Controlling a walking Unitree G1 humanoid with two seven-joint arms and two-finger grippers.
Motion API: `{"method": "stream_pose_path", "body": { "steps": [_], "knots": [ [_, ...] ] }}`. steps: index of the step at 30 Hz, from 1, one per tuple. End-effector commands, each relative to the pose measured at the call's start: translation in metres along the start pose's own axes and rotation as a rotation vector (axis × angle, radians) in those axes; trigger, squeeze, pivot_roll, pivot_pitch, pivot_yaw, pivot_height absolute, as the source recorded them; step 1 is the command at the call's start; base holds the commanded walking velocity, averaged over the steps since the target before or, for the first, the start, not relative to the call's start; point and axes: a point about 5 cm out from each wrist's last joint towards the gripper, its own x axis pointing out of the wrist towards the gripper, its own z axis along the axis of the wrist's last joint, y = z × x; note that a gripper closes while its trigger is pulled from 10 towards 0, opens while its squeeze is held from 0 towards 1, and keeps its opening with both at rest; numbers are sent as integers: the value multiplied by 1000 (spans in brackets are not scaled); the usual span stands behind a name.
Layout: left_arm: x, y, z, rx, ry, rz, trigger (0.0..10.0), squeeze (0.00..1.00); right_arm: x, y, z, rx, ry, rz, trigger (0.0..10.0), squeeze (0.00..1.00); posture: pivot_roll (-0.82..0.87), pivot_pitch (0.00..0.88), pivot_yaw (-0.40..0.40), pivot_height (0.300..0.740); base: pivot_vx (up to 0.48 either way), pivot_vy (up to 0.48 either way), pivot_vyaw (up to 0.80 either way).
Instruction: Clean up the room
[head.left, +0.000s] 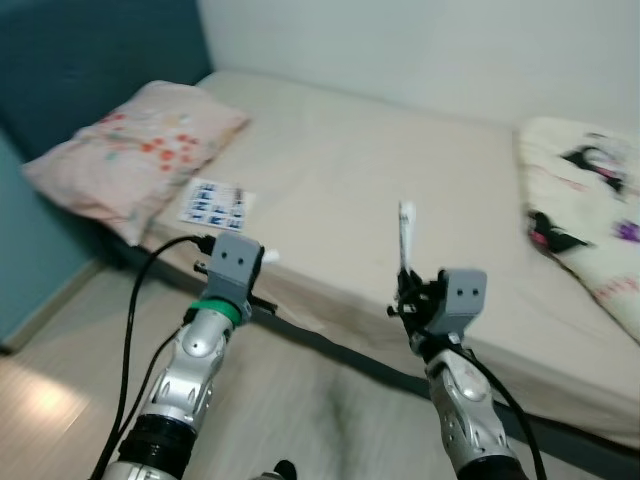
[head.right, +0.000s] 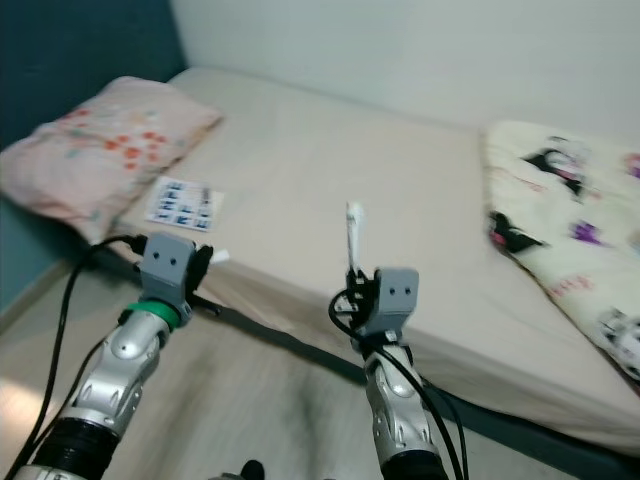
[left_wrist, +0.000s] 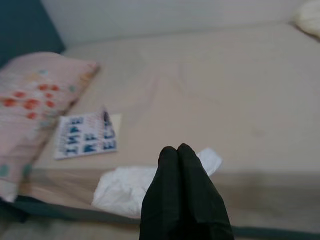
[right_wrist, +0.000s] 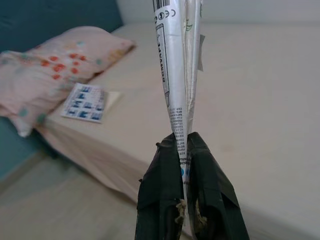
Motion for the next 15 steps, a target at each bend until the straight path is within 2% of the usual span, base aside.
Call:
{"method": "stream_pose_path", "body": {
  "steps": [1,13,15],
  "knots": [
    [-3,0,-7,5,28,-1,10000,0,-2,-1,-2,5,8,-7,10000,0,-45,22,34,720,0,0,719],
    [-2,0,-7,2,32,2,10000,0,1,-1,-1,2,2,-7,10000,0,-43,25,32,720,0,0,715],
    [-2,0,-7,2,28,1,10000,0,1,0,-1,-2,4,-9,10000,0,-44,27,34,720,281,0,638]
  ]
}}
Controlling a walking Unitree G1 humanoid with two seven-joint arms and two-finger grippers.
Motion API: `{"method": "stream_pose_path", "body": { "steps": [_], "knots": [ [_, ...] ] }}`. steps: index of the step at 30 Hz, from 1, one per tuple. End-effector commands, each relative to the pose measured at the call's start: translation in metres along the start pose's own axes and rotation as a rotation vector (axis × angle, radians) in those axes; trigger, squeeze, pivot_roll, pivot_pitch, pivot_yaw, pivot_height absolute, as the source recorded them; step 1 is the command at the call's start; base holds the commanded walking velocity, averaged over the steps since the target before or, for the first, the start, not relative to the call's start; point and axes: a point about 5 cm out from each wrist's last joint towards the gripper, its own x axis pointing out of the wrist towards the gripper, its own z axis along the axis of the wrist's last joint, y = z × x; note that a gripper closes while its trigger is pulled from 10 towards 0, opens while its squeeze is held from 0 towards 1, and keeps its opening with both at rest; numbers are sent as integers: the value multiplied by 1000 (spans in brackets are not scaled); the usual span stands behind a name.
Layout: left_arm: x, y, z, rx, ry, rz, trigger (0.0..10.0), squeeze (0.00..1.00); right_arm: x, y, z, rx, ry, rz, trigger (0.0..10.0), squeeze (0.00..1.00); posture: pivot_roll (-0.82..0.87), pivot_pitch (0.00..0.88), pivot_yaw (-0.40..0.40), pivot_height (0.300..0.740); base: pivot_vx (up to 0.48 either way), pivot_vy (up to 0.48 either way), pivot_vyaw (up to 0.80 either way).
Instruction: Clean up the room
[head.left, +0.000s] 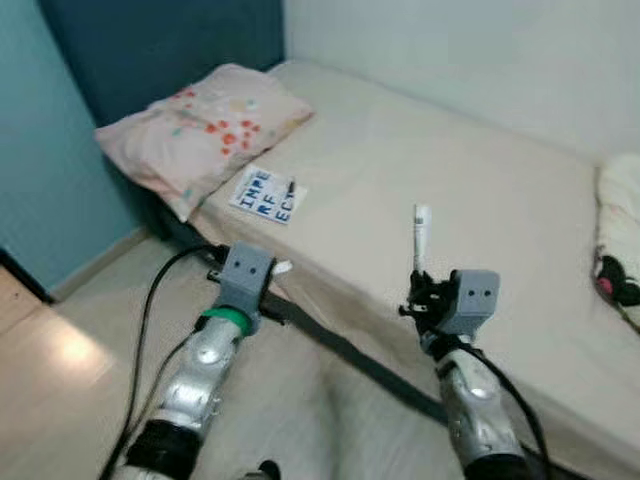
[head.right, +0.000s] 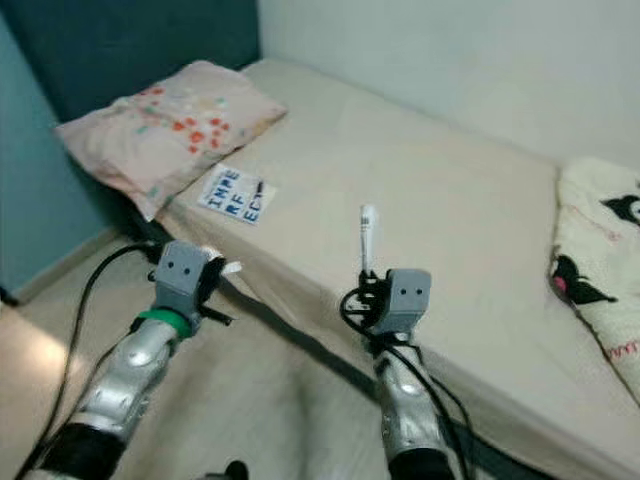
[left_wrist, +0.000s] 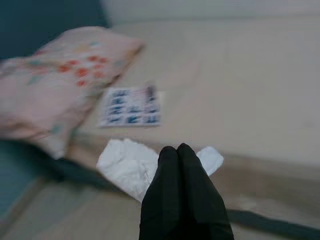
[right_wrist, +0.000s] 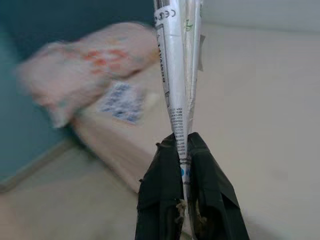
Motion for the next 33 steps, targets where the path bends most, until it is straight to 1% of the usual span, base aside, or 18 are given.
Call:
{"method": "stream_pose_path", "body": {
  "steps": [1,7,10,11,14,15,19,25,27,33],
  "knots": [
    [-2,-4,-5,3,16,-6,10000,0,-4,-5,-6,-9,31,-28,10000,0,-45,28,34,720,349,326,0],
    [0,-4,-4,5,10,-2,10000,0,-3,-3,-5,1,19,-30,10000,0,-45,28,34,720,359,316,0],
    [0,-4,-4,5,9,2,10000,0,-3,-2,-5,-47,23,-10,10000,0,-45,28,32,720,365,312,0],
    [0,-4,-4,5,9,2,10000,0,-3,-2,-5,-47,23,-10,10000,0,-45,28,32,720,368,311,0],
    [0,-4,-5,6,12,4,10000,0,-4,-2,-5,-51,20,-7,10000,0,-45,28,32,720,364,311,431],
    [-1,-4,-7,7,18,6,10000,0,-4,-3,-6,-72,25,-9,10000,0,-45,30,30,720,368,311,656],
    [-7,-4,-18,16,50,14,10000,0,-4,-4,-4,-103,17,-2,10000,0,-43,32,26,720,367,308,719],
    [-8,-5,-20,16,55,24,10000,0,-1,-4,1,-104,-1,10,10000,0,-36,31,19,720,365,310,701],
    [-8,-4,-19,15,54,26,10000,0,0,-3,2,-95,-6,11,10000,0,-36,31,19,720,360,319,431],
    [-7,-4,-19,18,50,29,10000,0,3,-6,5,-90,-17,-11,10000,0,-35,31,21,720,344,321,0]
  ]
}}
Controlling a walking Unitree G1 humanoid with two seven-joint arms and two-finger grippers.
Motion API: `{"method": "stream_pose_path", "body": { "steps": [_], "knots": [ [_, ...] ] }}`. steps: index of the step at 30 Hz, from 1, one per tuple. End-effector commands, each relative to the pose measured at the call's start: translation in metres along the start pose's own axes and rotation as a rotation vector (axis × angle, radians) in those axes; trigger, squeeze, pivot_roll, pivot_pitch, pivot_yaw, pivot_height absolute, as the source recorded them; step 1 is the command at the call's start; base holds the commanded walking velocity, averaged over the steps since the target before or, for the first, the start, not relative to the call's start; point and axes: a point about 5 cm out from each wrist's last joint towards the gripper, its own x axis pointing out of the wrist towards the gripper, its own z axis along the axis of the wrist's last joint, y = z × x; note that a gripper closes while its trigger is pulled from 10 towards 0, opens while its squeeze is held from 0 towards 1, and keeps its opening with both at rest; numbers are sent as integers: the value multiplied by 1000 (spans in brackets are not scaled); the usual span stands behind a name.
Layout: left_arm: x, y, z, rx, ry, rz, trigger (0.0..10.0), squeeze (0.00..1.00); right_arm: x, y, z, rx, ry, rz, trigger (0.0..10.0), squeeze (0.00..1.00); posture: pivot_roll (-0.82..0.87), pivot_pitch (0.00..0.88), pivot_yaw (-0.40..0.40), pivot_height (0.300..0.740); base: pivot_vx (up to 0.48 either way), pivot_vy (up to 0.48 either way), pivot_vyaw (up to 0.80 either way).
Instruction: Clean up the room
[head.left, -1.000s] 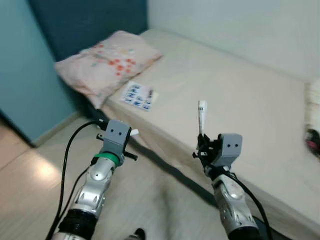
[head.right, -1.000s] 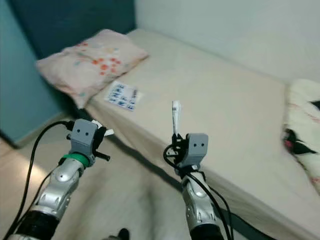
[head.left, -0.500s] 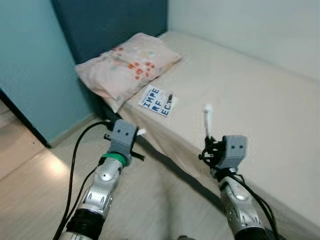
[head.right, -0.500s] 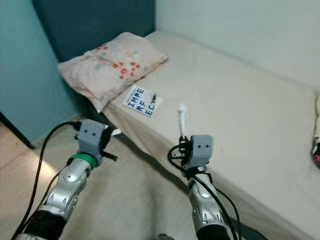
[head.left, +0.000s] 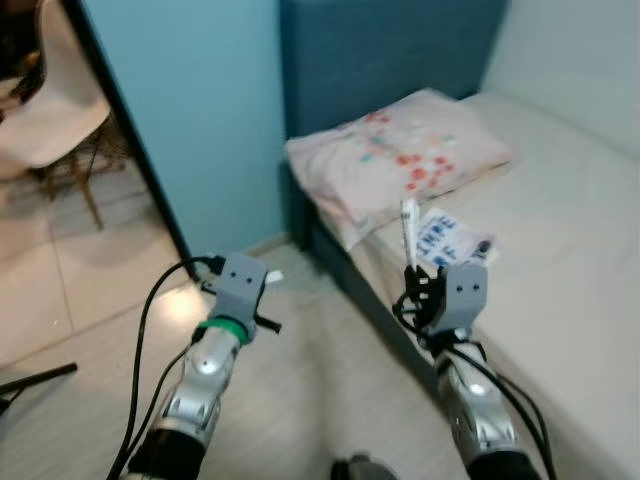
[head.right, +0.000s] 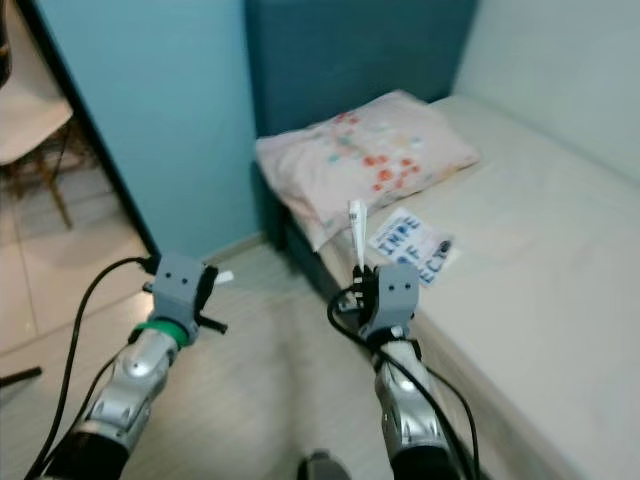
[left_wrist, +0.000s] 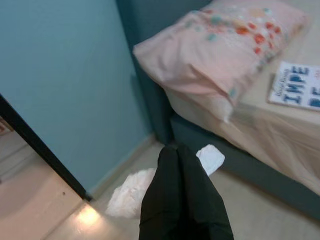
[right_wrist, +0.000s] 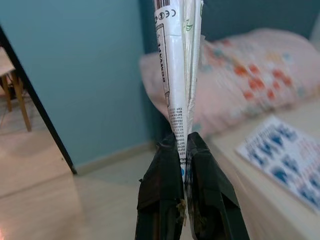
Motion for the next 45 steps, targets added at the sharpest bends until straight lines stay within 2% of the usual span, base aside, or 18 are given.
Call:
{"method": "stream_pose_path", "body": {
  "steps": [1,10,37,45],
  "knots": [
    [-3,2,-6,5,21,2,10000,0,-4,-2,-5,17,18,-25,10000,0,-34,32,23,720,0,0,0],
    [-1,0,0,-5,-7,-13,10000,0,-5,-5,-7,35,23,-50,10000,0,-36,31,29,720,0,0,-213],
    [2,2,0,-30,0,-13,10000,0,-1,-2,-6,66,18,-46,10000,0,-35,18,35,720,0,0,-781],
    [-1,11,-17,-54,95,34,10000,0,-1,2,-11,70,33,-36,10000,0,-31,22,38,720,0,0,-781]
  ]
}}
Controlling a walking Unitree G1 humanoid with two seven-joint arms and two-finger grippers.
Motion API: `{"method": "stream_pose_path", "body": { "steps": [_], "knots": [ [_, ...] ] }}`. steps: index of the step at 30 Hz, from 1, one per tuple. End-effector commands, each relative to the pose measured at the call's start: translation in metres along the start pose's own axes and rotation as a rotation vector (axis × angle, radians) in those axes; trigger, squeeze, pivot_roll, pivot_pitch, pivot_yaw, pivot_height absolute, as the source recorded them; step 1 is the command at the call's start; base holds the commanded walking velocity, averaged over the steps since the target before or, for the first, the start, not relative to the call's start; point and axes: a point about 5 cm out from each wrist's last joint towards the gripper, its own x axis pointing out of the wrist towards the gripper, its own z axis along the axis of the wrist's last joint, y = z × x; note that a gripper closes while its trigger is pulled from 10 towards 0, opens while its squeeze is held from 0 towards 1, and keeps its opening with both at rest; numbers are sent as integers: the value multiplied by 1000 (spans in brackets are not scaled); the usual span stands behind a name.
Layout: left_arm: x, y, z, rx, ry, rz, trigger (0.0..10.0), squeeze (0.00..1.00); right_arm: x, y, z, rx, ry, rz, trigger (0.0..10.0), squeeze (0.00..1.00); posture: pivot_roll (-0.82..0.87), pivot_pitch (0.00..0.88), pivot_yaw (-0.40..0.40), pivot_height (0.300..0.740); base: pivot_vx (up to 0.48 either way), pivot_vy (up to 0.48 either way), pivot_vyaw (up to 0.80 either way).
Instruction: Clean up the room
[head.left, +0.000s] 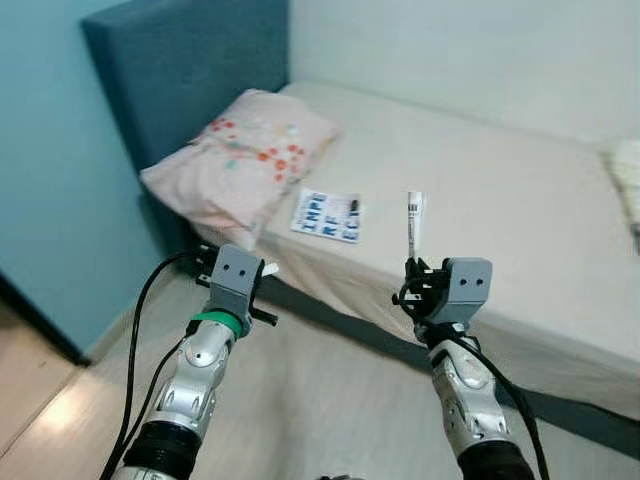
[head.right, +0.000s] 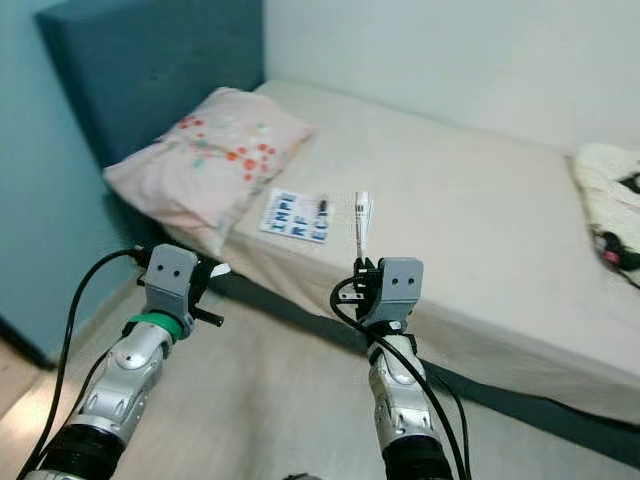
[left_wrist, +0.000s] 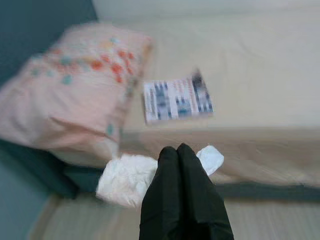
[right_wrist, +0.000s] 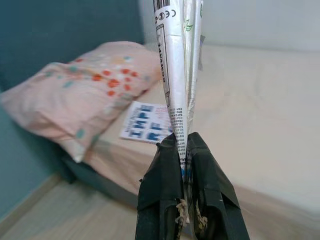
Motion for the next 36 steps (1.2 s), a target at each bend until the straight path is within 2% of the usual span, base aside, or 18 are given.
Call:
{"method": "stream_pose_path", "body": {
  "steps": [1,5,10,20,24,27,29,30,31,32,35,36],
  "knots": [
    [-3,6,-15,-21,79,33,10000,0,-3,2,-10,3,38,6,10000,0,-32,25,39,720,0,0,-781],
    [-6,10,-22,-32,108,54,10000,0,-3,3,-12,-1,49,11,10000,0,-27,28,38,720,0,0,-781],
    [-6,10,-21,-26,102,53,10000,0,-1,7,-14,26,69,22,10000,0,-23,30,34,720,0,0,-625],
    [-4,7,-17,-23,82,49,10000,0,1,6,-12,11,56,18,10000,0,-26,31,32,720,0,0,-778],
    [-6,8,-26,-4,111,54,10000,0,-3,3,-20,5,85,13,10000,0,-26,29,33,720,0,0,-781],
    [-10,10,-37,12,150,62,10000,0,-9,0,-31,-1,134,7,10000,0,-24,28,30,720,0,0,-781],
    [-20,13,-57,38,218,67,10000,0,-25,-8,-55,-23,255,-18,10000,0,-18,26,26,720,0,0,-781],
    [-20,13,-57,38,218,67,10000,0,-25,-8,-55,-23,255,-18,10000,0,-18,26,26,720,0,0,-781],
    [-26,13,-68,37,259,67,10000,0,-34,-12,-68,-34,324,-30,10000,0,-17,25,25,720,0,0,-781],
    [-26,13,-68,37,259,67,10000,0,-34,-12,-68,-34,324,-30,10000,0,-17,25,25,720,0,0,-781],
    [-47,20,-101,32,399,111,10000,0,-63,-20,-95,-60,478,-48,10000,0,-7,22,14,720,0,0,-781],
    [-47,20,-101,32,399,111,10000,0,-63,-20,-95,-60,478,-48,10000,0,-7,22,14,720,0,0,-781]
  ]
}}
